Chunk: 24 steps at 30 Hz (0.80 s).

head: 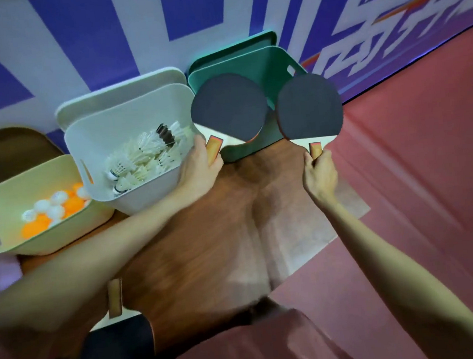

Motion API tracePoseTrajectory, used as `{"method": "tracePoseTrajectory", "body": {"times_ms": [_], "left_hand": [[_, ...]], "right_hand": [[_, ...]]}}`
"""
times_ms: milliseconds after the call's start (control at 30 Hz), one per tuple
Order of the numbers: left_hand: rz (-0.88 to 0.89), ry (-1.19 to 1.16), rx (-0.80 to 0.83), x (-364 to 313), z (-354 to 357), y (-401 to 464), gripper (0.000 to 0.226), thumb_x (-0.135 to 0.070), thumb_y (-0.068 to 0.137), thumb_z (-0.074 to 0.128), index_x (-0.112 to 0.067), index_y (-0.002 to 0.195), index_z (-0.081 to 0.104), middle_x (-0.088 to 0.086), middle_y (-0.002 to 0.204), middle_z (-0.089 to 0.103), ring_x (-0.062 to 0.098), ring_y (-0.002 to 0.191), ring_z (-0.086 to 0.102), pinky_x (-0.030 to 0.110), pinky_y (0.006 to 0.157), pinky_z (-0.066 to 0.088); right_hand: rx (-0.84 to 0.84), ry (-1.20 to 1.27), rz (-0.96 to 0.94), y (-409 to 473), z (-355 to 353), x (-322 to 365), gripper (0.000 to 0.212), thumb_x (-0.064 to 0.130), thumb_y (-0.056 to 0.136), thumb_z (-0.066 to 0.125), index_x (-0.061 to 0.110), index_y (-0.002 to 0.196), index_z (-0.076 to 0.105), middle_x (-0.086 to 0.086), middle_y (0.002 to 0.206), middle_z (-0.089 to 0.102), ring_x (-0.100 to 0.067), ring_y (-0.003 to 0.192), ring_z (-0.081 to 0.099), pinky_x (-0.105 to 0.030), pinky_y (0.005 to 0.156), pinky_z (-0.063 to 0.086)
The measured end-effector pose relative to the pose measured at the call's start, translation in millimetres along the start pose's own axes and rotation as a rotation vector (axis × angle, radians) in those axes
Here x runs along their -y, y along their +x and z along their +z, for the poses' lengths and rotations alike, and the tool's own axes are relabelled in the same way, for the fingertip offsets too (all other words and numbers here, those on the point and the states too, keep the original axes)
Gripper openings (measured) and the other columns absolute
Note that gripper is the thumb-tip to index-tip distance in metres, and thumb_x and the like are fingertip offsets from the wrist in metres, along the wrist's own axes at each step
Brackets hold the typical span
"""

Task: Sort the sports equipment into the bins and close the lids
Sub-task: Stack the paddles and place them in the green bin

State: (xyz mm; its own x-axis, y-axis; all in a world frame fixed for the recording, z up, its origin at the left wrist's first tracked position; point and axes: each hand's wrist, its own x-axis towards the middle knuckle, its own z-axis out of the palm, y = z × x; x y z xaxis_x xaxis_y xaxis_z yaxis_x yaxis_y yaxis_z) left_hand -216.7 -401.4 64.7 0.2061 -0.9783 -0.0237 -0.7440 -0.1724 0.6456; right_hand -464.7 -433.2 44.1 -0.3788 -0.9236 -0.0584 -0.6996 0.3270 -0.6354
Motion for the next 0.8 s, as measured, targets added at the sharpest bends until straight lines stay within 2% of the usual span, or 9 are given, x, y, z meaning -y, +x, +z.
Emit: {"method": "tracePoseTrajectory", "body": {"times_ms": [67, 233, 333, 533, 733, 800], "left_hand": [[0.0, 0.021, 0.005, -21, -10, 38, 0.026, -0.021, 0.092, 0.053, -0.004, 0.107, 0.04, 0.017, 0.096, 0.053, 0.035, 0.086, 0.054, 0.035, 0.065, 0.033], [-0.042, 0.116, 0.164, -55, -14, 117, 0.024, -0.019, 0.09, 0.055, -0.008, 0.1, 0.036, 0.02, 0.104, 0.055, 0.035, 0.091, 0.054, 0.034, 0.066, 0.033], [-0.05, 0.171, 0.239, -67, -2, 157, 0.027, -0.019, 0.09, 0.056, -0.003, 0.107, 0.042, 0.021, 0.108, 0.057, 0.031, 0.085, 0.051, 0.033, 0.065, 0.032], [-0.131, 0.192, 0.323, -60, 44, 199, 0.039, -0.018, 0.089, 0.059, 0.001, 0.119, 0.042, 0.022, 0.12, 0.056, 0.036, 0.106, 0.055, 0.032, 0.07, 0.033], [-0.235, 0.162, 0.34, -46, 83, 222, 0.033, -0.019, 0.088, 0.059, -0.002, 0.109, 0.041, 0.023, 0.117, 0.057, 0.038, 0.106, 0.055, 0.038, 0.079, 0.04], [-0.255, 0.181, 0.366, -41, 95, 224, 0.039, -0.022, 0.09, 0.059, 0.002, 0.114, 0.04, 0.024, 0.119, 0.056, 0.038, 0.109, 0.055, 0.038, 0.082, 0.041]], "right_hand": [[0.0, 0.023, -0.013, 26, -1, 14, 0.034, 0.034, 0.098, 0.042, 0.001, 0.108, 0.045, -0.019, 0.108, 0.06, -0.041, 0.102, 0.056, -0.035, 0.072, 0.032], [0.041, 0.055, -0.081, 90, -4, 46, 0.034, 0.034, 0.098, 0.044, 0.001, 0.108, 0.047, -0.019, 0.109, 0.061, -0.039, 0.103, 0.055, -0.033, 0.072, 0.028], [0.084, 0.024, -0.135, 129, -2, 58, 0.032, 0.033, 0.097, 0.046, 0.002, 0.104, 0.048, -0.018, 0.106, 0.062, -0.038, 0.1, 0.055, -0.032, 0.07, 0.028], [0.167, -0.159, -0.323, 192, -3, 72, 0.031, 0.033, 0.096, 0.047, 0.003, 0.103, 0.048, -0.019, 0.11, 0.061, -0.04, 0.103, 0.055, -0.034, 0.071, 0.03], [0.225, -0.353, -0.454, 234, -4, 83, 0.029, 0.032, 0.094, 0.05, 0.006, 0.107, 0.049, -0.016, 0.108, 0.063, -0.039, 0.101, 0.057, -0.035, 0.07, 0.033], [0.264, -0.408, -0.482, 242, -2, 85, 0.027, 0.032, 0.094, 0.05, 0.006, 0.102, 0.049, -0.016, 0.105, 0.063, -0.038, 0.099, 0.057, -0.035, 0.068, 0.033]]}}
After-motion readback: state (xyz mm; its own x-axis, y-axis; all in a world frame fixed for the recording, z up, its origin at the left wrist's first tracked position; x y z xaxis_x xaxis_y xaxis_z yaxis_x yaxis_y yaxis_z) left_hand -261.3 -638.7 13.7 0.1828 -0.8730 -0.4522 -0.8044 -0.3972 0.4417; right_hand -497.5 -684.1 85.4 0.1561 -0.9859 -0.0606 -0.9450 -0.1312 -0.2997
